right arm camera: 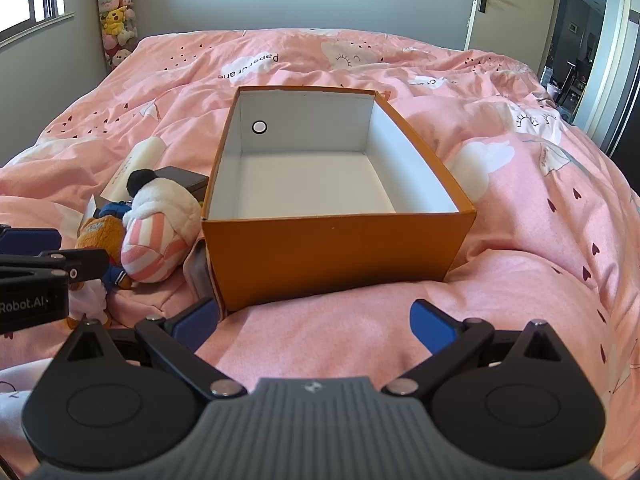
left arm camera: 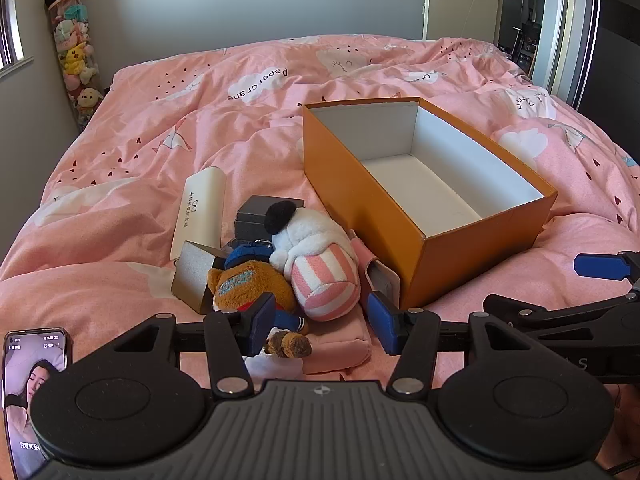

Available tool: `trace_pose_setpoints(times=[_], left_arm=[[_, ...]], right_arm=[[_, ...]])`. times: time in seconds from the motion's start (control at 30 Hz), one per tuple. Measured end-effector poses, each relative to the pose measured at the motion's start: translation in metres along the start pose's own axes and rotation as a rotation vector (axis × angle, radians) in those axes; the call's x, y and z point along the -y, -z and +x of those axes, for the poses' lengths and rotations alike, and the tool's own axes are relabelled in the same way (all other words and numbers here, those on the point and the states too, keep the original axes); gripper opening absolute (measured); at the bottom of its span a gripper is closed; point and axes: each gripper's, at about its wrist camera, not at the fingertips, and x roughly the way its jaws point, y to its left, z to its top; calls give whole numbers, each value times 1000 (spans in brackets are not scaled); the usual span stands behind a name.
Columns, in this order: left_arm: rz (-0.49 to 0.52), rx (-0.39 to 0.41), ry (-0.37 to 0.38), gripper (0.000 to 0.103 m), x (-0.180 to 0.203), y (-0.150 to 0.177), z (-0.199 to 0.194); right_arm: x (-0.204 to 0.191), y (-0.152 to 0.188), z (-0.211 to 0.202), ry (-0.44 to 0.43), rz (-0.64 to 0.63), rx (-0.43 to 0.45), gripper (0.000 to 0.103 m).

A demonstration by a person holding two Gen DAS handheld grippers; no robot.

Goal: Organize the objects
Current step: 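Move both tools toward the two plush keychains beside the box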

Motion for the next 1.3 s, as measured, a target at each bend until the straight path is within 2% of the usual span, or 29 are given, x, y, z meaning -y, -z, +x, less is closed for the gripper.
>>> trace_pose_setpoints(times=[0.7,0.77,0.8,0.93,1.17,1.23,1.3], left_arm=[[6,-19,14,63,0,2,2],[8,-26,23,62,-3,1,3],[9,-33,29,58,-5,0,4],[-21,-73,47,44,-19,-1,8],[-76,-106,44,38,-45,-2,12],[-108,-120,46,38,-52,-4,16],[-140,-138,41,38,-60,-6,22]], right_arm=[[-1,0,2,-1,-8,-8,102],[-2,-1,5,-15,-8,-15,100],[-2,-2,6,-21,-10,-17,99],[-12,-10,13,-73,-36,-38,76],[-44,-28,21,-240,-95,-60,47],[-51,-31,22,-281,-108,-65,42],[-61,-36,24,-332,-133,-67,41]])
